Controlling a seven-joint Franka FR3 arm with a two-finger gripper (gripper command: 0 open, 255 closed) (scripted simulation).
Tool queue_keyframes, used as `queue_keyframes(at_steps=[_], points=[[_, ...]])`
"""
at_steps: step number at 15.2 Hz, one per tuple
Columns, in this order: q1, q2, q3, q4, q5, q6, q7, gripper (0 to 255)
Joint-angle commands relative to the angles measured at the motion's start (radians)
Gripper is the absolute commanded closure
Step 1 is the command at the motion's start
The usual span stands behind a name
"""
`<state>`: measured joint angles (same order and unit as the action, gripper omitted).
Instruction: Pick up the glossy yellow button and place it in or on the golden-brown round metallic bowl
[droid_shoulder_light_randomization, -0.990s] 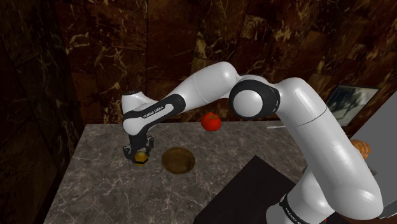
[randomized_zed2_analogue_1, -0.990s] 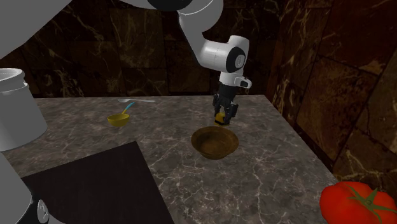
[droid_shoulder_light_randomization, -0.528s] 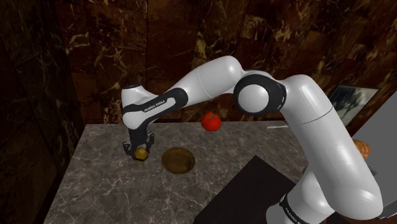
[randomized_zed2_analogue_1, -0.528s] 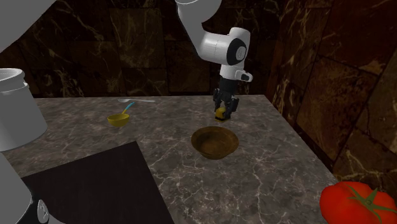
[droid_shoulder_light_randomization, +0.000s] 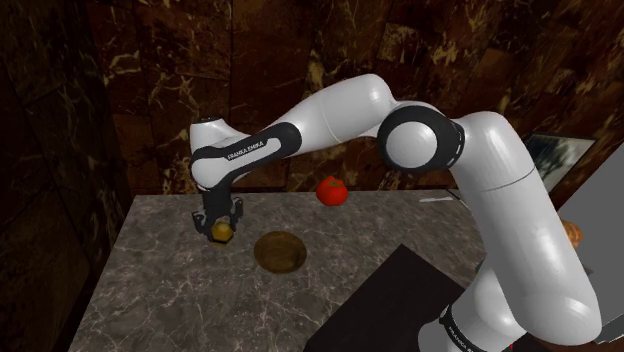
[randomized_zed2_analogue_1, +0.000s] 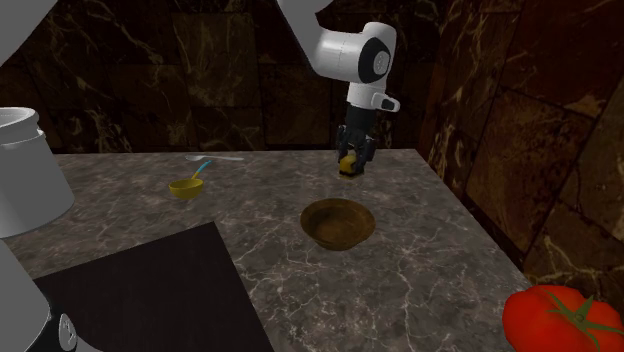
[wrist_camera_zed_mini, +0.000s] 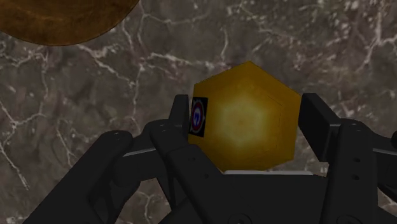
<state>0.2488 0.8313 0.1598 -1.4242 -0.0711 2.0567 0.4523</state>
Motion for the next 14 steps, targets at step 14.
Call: queue_keyframes(at_steps=[14], points=[[-0.063, -0.266, 0.010, -0.321, 0.023, 0.054, -0.041, 255]])
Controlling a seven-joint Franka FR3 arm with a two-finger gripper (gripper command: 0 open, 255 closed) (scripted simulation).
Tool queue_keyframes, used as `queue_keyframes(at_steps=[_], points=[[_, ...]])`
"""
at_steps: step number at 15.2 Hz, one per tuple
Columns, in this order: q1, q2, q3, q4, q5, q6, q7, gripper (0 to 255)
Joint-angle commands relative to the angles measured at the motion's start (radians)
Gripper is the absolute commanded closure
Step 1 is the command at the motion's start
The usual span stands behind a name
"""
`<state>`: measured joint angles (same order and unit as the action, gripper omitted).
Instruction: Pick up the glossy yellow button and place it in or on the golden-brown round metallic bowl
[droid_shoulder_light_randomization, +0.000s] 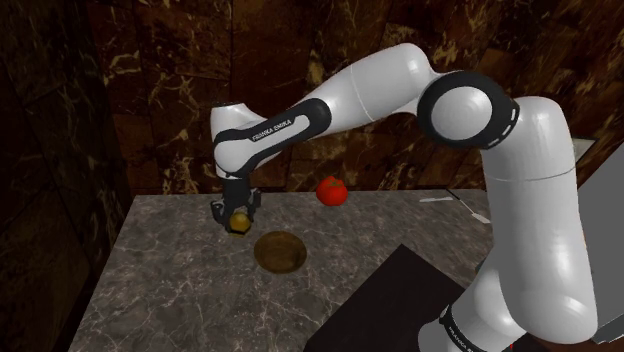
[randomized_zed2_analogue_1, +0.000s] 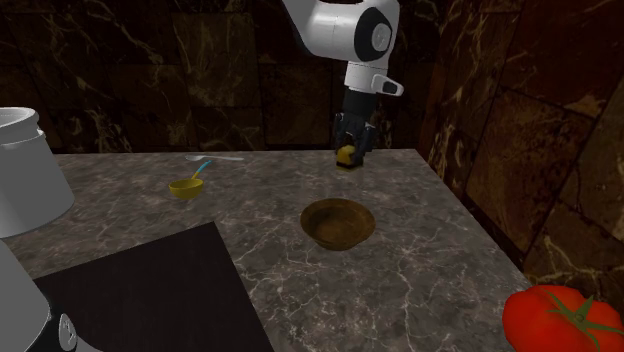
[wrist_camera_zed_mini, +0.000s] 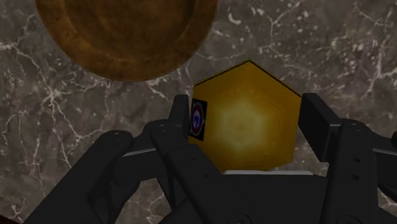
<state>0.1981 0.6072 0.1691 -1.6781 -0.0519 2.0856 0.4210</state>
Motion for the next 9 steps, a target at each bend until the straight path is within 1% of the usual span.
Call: queue_keyframes(at_steps=[1, 9], points=[[-0.024, -0.075, 0.000, -0.122, 0.007, 0.047, -0.020, 255], [-0.110, -0.317, -0.013, -0.515, 0.034, 0.198, -0.121, 255]])
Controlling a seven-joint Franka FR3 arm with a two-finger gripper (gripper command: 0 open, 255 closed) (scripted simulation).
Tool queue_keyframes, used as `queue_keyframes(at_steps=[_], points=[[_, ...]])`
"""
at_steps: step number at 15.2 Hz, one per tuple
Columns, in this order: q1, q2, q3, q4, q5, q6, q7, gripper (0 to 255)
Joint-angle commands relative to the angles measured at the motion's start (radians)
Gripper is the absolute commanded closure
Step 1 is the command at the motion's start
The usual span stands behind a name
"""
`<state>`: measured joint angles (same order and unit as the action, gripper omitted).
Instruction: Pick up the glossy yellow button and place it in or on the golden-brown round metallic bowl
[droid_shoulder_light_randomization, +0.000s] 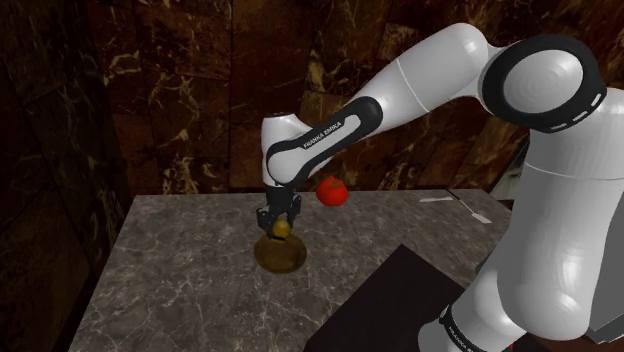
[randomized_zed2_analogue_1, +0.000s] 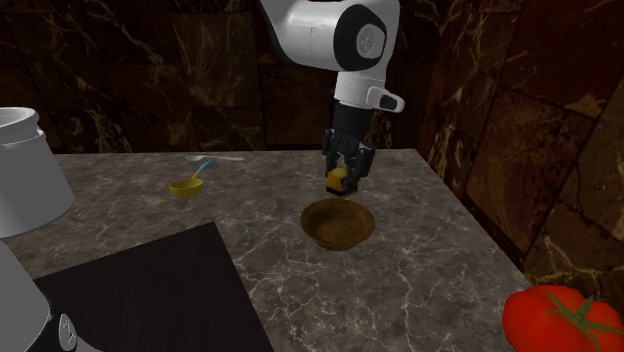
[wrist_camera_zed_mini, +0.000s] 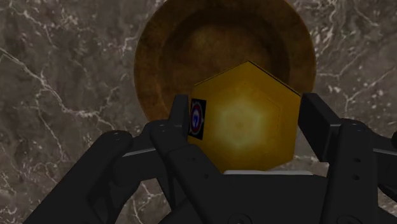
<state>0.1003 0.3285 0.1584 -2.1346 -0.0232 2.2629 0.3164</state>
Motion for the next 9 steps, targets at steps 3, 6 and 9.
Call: queue_keyframes(at_steps=[3, 6, 9], points=[[-0.010, -0.006, -0.005, -0.061, -0.001, 0.055, -0.013, 255], [-0.007, 0.028, -0.009, -0.062, -0.008, 0.089, -0.009, 255], [-0.004, 0.063, -0.012, -0.060, -0.015, 0.122, -0.005, 255]])
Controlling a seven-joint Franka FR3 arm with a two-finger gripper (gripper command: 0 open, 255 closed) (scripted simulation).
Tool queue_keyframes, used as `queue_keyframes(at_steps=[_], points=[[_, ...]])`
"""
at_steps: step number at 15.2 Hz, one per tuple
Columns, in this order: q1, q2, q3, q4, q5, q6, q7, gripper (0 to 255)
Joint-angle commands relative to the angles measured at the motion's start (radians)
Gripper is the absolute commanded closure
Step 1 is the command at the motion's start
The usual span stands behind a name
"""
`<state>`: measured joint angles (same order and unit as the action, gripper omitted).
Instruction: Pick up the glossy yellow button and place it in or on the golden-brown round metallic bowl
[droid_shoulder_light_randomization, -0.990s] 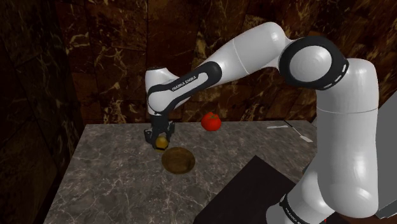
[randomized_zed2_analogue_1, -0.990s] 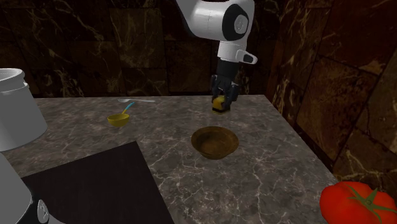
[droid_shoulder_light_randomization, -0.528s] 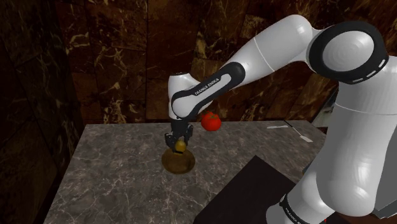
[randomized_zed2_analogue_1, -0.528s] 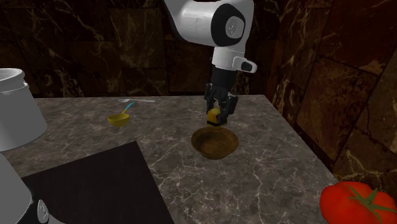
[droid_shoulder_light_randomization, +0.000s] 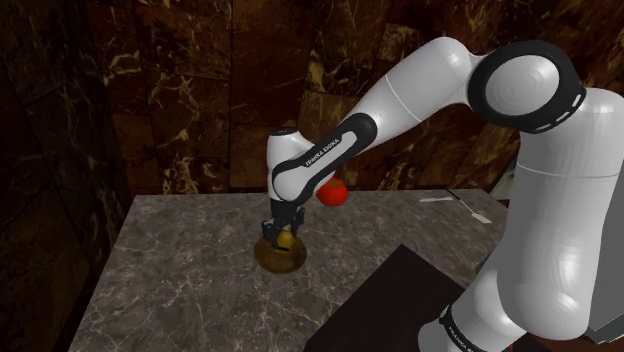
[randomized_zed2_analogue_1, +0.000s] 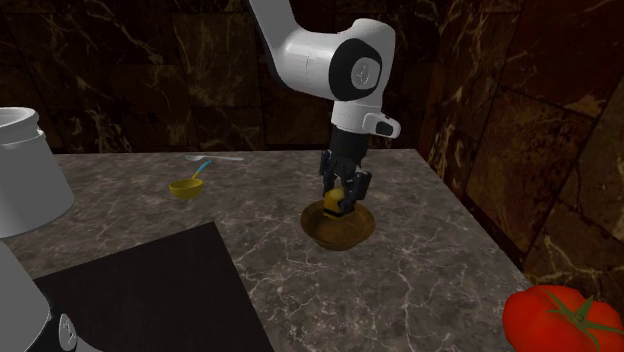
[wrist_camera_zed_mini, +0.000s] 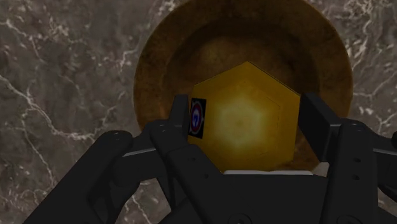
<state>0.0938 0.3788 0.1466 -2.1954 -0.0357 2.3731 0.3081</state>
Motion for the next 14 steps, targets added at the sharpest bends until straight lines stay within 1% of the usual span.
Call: queue_keyframes(at_steps=[1, 4, 12, 13, 14], points=[[0.003, 0.024, -0.002, 0.002, -0.004, 0.023, 0.004, 255], [0.006, 0.058, -0.006, 0.005, -0.011, 0.053, 0.008, 255], [0.006, 0.058, -0.006, 0.006, -0.011, 0.053, 0.008, 255], [0.006, 0.058, -0.006, 0.006, -0.011, 0.053, 0.008, 0], [0.006, 0.058, -0.006, 0.006, -0.011, 0.053, 0.008, 0]])
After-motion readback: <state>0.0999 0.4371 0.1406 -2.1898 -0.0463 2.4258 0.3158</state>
